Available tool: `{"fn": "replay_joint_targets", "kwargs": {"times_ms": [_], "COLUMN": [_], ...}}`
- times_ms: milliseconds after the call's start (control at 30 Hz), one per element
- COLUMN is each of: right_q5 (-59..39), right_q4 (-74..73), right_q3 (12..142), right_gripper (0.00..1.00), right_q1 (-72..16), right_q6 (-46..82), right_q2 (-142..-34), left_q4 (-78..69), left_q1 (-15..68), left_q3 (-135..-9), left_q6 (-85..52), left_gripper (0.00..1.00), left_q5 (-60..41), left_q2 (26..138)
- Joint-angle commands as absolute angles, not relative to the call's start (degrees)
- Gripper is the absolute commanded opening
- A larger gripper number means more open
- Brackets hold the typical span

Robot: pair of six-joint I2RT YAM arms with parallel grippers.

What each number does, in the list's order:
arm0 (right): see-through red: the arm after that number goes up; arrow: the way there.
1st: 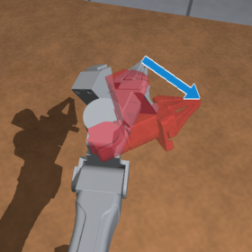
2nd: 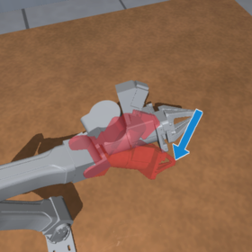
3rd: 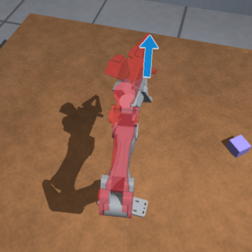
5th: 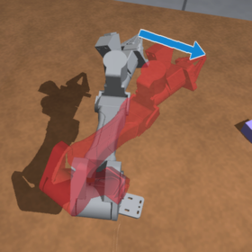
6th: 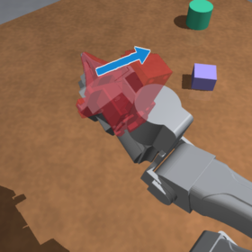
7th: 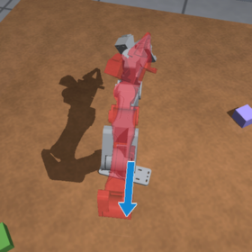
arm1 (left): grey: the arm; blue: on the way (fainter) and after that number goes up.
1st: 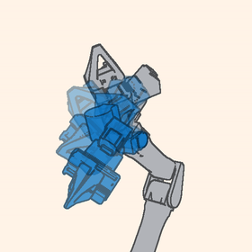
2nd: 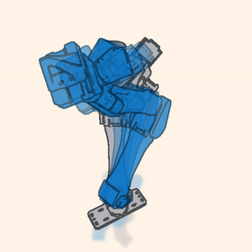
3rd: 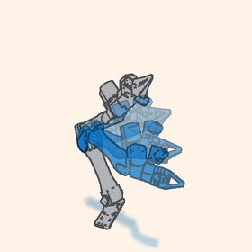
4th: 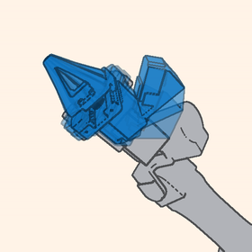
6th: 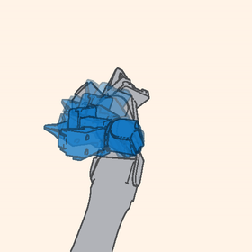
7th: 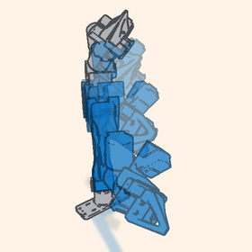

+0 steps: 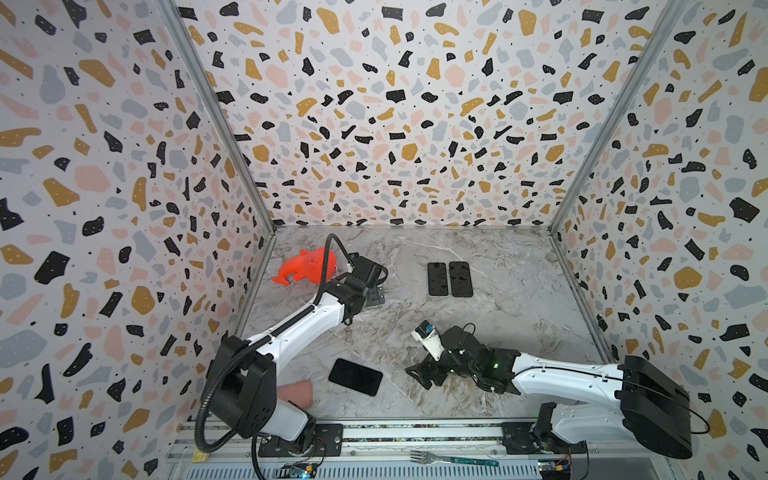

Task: Put the phone into the phone case
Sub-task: 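Open and lift the left gripper while the right reaches toward the bare phone, then grasp the bare black phone with the right gripper while the left moves off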

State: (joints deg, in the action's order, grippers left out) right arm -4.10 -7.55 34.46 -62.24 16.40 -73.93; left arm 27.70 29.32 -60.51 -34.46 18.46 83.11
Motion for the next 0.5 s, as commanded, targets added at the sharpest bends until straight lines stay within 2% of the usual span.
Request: {"fn": "replay_joint_targets", "kwargs": {"times_ms": [0,200,467], "right_q5": [-1.63,0.29,0.01], "right_q4": [-8.5,-9.99,-9.1], "right_q3": [37.46,41.68,53.67], "right_gripper": [0.91,0.91,0.92], "right_q1": [-63.84,-69.35,-74.08], "right_q6": [14.35,9.92,4.43], "right_q2": [-75.21,-80.88,-94.71], "left_q4": [25.93,26.44,27.98], "left_q1": [27.52,23.23,13.49], "left_q3": [-58.45,-55.8,-51.58], "left_q6": [-32.98,-32.45,-33.0], "left_gripper": [0.89,0.9,0.89], "left_q5": [17.17,16.7,10.04], "left_q2": [80.23,76.97,76.2]}}
